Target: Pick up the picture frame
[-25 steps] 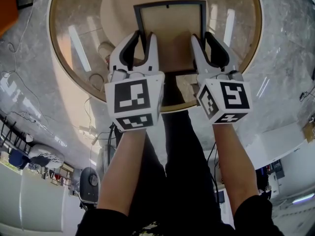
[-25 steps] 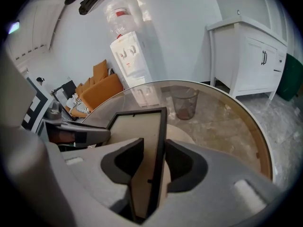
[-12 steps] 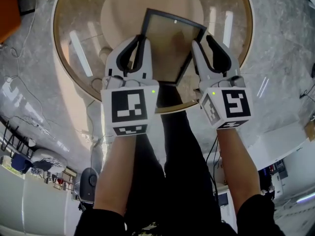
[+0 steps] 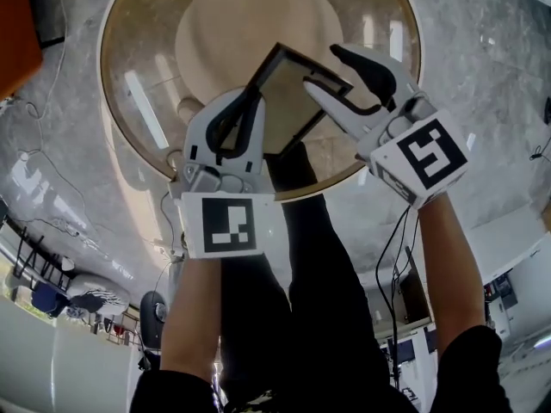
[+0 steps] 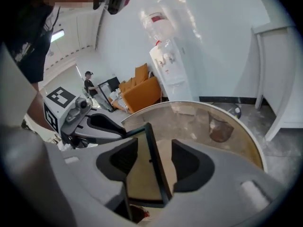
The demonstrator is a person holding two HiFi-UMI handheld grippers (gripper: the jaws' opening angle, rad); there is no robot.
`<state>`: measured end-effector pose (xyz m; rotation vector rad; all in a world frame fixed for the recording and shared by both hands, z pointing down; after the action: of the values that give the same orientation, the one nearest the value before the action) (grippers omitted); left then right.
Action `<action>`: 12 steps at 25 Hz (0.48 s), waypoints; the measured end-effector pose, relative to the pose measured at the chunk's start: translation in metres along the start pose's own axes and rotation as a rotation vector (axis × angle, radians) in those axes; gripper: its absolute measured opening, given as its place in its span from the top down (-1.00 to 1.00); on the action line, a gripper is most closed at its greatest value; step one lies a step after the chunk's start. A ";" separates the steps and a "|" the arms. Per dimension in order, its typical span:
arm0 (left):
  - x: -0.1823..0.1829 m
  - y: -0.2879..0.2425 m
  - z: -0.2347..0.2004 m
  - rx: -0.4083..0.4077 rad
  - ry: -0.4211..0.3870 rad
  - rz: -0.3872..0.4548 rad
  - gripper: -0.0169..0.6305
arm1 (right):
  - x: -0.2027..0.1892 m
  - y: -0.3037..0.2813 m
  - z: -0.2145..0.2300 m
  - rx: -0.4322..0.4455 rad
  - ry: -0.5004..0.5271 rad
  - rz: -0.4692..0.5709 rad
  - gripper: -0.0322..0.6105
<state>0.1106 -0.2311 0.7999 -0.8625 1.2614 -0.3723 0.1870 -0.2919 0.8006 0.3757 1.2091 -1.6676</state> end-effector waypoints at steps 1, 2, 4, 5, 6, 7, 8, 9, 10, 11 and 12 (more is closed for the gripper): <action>0.002 0.001 0.002 -0.016 -0.026 0.003 0.77 | -0.003 -0.003 0.001 0.043 -0.014 -0.017 0.20; 0.004 0.002 0.005 -0.032 -0.052 0.009 0.77 | -0.006 -0.005 0.001 0.088 -0.027 -0.036 0.19; 0.008 0.003 0.009 -0.063 -0.097 0.027 0.77 | -0.013 -0.009 -0.001 0.178 -0.074 -0.073 0.19; 0.009 0.005 0.012 -0.078 -0.115 0.033 0.77 | -0.019 -0.010 -0.003 0.219 -0.113 -0.088 0.19; 0.008 0.006 0.015 -0.092 -0.129 0.038 0.77 | -0.025 -0.011 -0.005 0.254 -0.155 -0.101 0.19; 0.008 0.007 0.019 -0.106 -0.142 0.042 0.77 | -0.032 -0.011 -0.008 0.284 -0.193 -0.113 0.20; 0.008 0.008 0.023 -0.118 -0.151 0.043 0.77 | -0.038 -0.010 -0.012 0.309 -0.221 -0.124 0.20; 0.009 0.010 0.026 -0.126 -0.157 0.041 0.77 | -0.043 -0.008 -0.016 0.329 -0.239 -0.134 0.24; 0.010 0.011 0.027 -0.129 -0.159 0.039 0.77 | -0.046 -0.005 -0.020 0.346 -0.248 -0.141 0.32; 0.011 0.012 0.027 -0.127 -0.158 0.036 0.77 | -0.048 -0.003 -0.025 0.366 -0.256 -0.144 0.45; 0.011 0.013 0.026 -0.121 -0.155 0.033 0.77 | -0.048 0.000 -0.030 0.392 -0.270 -0.143 0.53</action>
<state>0.1351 -0.2211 0.7840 -0.9537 1.1621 -0.1996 0.1999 -0.2415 0.8211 0.2942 0.7218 -2.0111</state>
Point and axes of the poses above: the fingertips, and each gripper's own axes: y backward along the fingers, z to its right, x out of its top, the point moved 2 cm from there along y, backward along the fingers, and after that the axes turned 8 degrees about x, right-handed, at the moved point
